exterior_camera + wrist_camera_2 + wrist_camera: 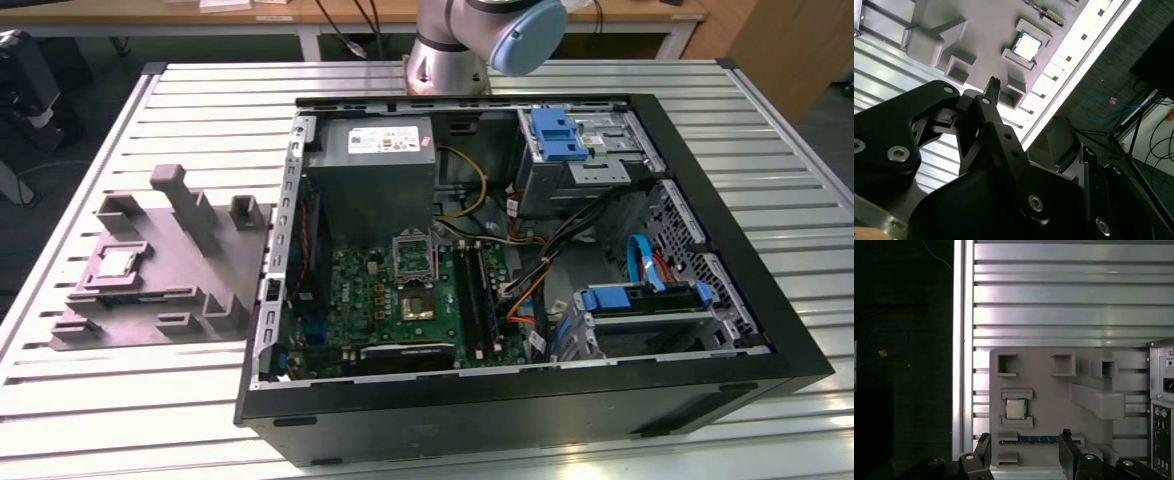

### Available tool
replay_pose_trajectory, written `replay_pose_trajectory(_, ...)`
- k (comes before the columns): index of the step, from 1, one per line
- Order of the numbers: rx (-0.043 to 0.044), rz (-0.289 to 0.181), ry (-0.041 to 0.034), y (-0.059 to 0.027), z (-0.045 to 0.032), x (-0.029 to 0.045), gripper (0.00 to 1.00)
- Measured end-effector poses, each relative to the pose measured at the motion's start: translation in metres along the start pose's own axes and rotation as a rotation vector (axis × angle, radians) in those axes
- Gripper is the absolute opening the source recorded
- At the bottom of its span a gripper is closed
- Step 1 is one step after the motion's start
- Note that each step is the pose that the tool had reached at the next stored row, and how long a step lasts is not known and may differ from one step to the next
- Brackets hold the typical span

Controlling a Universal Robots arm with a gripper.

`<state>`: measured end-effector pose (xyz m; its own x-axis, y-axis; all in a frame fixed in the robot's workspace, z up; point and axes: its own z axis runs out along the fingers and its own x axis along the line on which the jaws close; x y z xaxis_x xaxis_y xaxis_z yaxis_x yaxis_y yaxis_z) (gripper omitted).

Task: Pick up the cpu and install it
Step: 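Pick up the cpu and move it towards the insertion slot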

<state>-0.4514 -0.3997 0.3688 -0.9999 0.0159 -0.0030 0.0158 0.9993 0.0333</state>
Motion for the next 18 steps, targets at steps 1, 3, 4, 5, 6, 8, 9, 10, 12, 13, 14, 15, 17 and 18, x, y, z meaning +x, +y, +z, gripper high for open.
replay_pose_trajectory(1,0.0000,0.000,0.0001,0.0000,0.0001,0.0000,0.65)
replay_pose_trajectory(3,0.0000,0.000,0.0000,0.0000,0.0003,0.0000,0.65)
replay_pose_trajectory(4,0.0000,0.000,-0.0001,0.0000,0.0006,0.0000,0.65)
replay_pose_trajectory(5,0.0000,0.000,-0.0001,0.0000,0.0008,0.0000,0.65)
replay_pose_trajectory(6,0.0000,0.000,-0.0001,0.0000,0.0009,0.0000,0.65)
replay_pose_trajectory(8,0.0000,0.000,-0.0001,-0.0001,0.0015,0.0000,0.65)
replay_pose_trajectory(9,0.0000,0.000,0.0000,-0.0001,0.0018,0.0000,0.65)
replay_pose_trajectory(10,0.0000,0.000,0.0000,-0.0001,0.0021,0.0000,0.65)
replay_pose_trajectory(12,0.0000,0.000,0.0000,-0.0001,0.0027,0.0000,0.65)
replay_pose_trajectory(13,0.0001,0.000,0.0000,-0.0001,0.0030,0.0000,0.65)
replay_pose_trajectory(14,0.0000,0.000,0.0000,-0.0001,0.0033,0.0000,0.65)
replay_pose_trajectory(15,0.0000,0.000,-0.0001,-0.0001,0.0037,0.0000,0.65)
replay_pose_trajectory(17,0.0000,0.000,0.0001,-0.0001,0.0043,0.0000,0.65)
replay_pose_trajectory(18,0.0001,0.000,0.0000,-0.0002,0.0046,0.0000,0.65)
